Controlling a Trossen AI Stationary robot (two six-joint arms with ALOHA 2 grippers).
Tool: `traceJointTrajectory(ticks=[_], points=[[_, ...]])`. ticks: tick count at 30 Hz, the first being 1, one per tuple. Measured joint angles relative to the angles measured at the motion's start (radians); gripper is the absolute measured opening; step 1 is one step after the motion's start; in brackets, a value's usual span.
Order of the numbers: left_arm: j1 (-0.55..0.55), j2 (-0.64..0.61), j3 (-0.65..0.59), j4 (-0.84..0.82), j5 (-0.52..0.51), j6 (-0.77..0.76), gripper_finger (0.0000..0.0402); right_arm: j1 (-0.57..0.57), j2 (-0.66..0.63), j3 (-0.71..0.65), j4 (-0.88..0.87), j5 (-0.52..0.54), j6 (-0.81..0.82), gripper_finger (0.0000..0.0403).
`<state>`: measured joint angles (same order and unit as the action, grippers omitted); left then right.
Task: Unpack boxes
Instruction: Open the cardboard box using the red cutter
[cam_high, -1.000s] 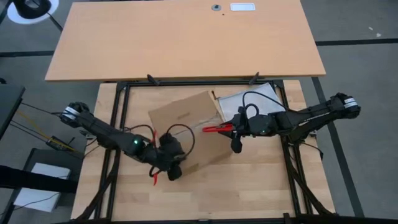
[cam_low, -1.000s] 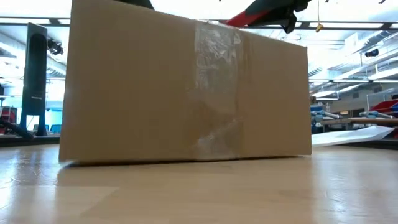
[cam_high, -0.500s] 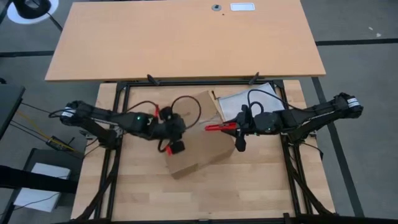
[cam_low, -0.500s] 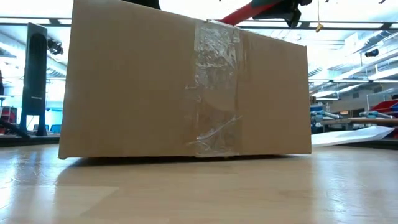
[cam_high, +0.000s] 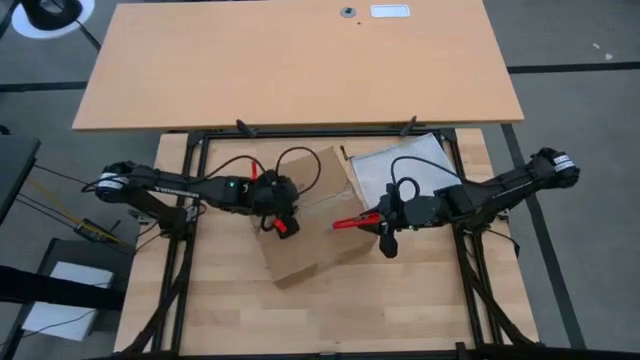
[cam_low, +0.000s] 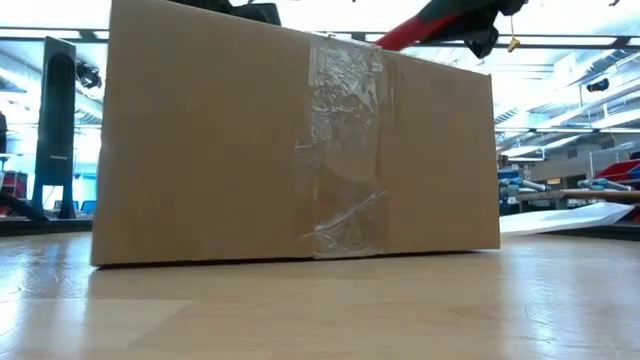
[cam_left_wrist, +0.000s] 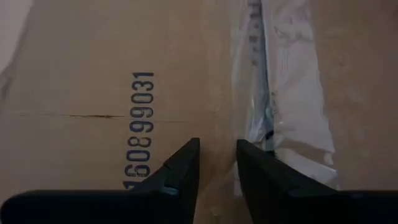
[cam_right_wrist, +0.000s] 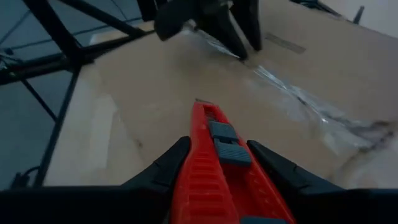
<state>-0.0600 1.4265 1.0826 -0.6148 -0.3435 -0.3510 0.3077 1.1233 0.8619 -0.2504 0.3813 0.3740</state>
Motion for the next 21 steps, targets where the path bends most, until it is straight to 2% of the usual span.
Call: traceJointTrajectory(ticks=[5,12,17,21], points=[[-0.068,-0.001,-0.002,-0.06,0.002,-0.106,0.0117,-0.008,0.003,-0.023,0.011,0.018,-0.001,0.014],[-0.186,0.001,0.001,-0.067,0.02,-0.33,0.0117,-0.016,0.003,-0.029,0.06,0.042,-0.033,0.0137],[-0.229,0.004,0.075,-0.078,0.029,-0.332,0.0117,-0.043,0.003,-0.029,0.093,0.103,-0.112,0.0141],[-0.231,0.005,0.198,-0.154,0.025,-0.292,0.0117,-0.068,-0.01,0.004,0.089,0.089,-0.117,0.0137]])
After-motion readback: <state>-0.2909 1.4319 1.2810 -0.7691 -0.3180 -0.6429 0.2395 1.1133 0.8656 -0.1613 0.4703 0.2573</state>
